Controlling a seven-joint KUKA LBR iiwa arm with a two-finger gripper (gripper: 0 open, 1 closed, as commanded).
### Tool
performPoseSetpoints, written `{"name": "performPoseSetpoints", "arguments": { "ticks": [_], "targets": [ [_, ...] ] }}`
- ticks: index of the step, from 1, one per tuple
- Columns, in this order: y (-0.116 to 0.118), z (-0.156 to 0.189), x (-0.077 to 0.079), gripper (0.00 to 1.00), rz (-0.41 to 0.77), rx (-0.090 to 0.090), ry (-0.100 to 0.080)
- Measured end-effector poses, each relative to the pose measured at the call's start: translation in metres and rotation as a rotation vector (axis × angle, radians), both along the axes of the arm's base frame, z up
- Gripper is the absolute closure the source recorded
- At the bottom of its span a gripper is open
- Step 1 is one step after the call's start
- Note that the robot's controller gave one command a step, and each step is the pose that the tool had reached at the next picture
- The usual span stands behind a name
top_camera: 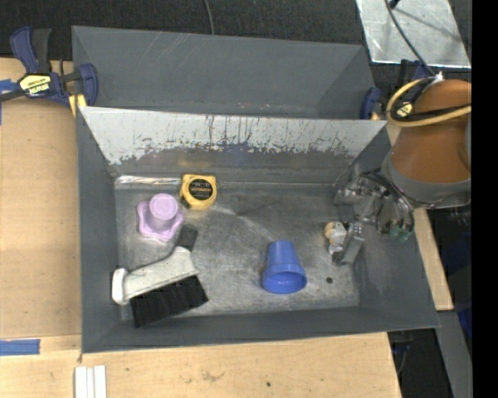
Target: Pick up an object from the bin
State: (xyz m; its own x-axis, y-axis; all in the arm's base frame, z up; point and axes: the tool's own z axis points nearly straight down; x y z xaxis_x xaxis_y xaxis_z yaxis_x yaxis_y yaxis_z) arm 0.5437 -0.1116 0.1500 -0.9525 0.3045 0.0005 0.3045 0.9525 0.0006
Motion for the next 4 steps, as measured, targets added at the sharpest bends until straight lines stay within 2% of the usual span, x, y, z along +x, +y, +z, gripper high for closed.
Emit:
{"name": "performPoseSetpoints", "arguments": {
  "ticks": [1,2,3,4],
  "targets": [
    [-0.016,-0.036,0.013,0.0,0.176,-0.005,-0.015],
    [-0.013,-0.076,0.041,1.0,0.265,-0.001,-0.017],
    [-0.013,-0.076,0.041,1.0,0.266,-0.001,-0.017],
    [-0.018,-0.05,0.037,1.0,0.2,0.002,0.0]
  ]
}}
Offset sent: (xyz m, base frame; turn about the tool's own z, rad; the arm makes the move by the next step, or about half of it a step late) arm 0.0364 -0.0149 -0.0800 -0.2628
